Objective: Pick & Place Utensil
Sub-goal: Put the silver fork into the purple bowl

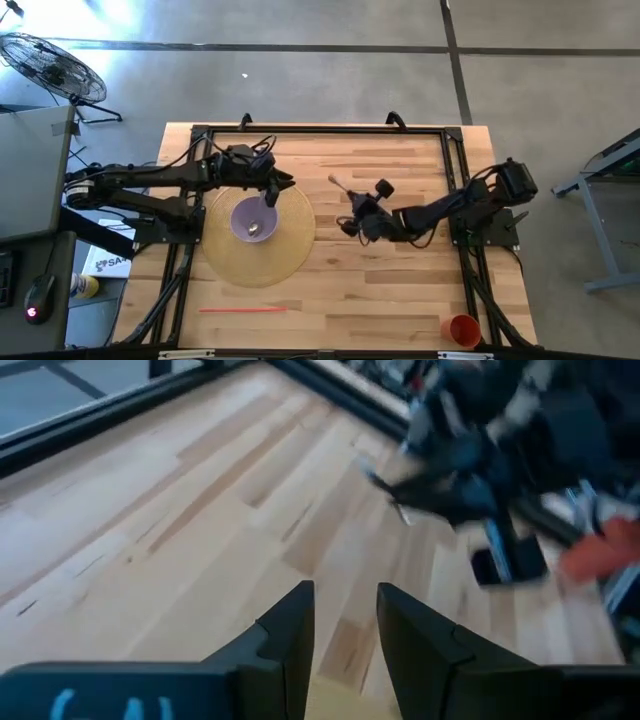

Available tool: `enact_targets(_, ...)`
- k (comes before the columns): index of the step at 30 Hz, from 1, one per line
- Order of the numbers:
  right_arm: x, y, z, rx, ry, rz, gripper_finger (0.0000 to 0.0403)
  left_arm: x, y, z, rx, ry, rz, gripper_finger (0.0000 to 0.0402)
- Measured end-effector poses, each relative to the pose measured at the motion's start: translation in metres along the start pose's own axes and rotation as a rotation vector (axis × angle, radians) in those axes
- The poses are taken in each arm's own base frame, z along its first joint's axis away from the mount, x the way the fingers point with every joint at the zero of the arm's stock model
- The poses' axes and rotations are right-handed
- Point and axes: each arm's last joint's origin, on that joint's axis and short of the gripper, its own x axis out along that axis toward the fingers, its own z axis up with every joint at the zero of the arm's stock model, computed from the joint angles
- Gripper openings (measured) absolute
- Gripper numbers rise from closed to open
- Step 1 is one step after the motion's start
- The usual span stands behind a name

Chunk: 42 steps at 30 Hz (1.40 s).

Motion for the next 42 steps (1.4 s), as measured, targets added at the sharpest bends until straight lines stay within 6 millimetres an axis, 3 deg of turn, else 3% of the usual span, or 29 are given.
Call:
enact_targets(5, -0.013, 0.012, 0.020, -0.036, -0.064, -0.025, 0.0008, 0.002, 0.000, 0.003, -0.119, -0.050, 0.018, 0.0108)
enact_targets(9, -0.015, 0.017, 0.030, -0.034, -0.090, -0.044, 0.0008, 0.009, -0.005, 0.003, -0.116, -0.076, -0.019, 0.0108)
enact_targets(15, -0.005, 0.034, 0.021, -0.115, -0.103, -0.055, 0.0012, 0.021, -0.019, -0.002, -0.057, -0.044, -0.150, 0.0108)
enact_targets(24, 0.000, 0.055, 0.025, -0.199, -0.122, -0.019, 0.0015, 0.023, -0.018, -0.005, -0.056, -0.003, -0.186, 0.0111)
enact_targets(35, 0.006, 0.059, 0.019, -0.207, -0.113, -0.034, 0.0015, 0.024, -0.018, -0.005, -0.035, -0.004, -0.183, 0.0213)
enact_targets(42, 0.006, 0.059, 0.022, -0.199, -0.133, -0.028, 0.0016, 0.033, -0.016, -0.009, -0.069, 0.017, -0.183, 0.0220)
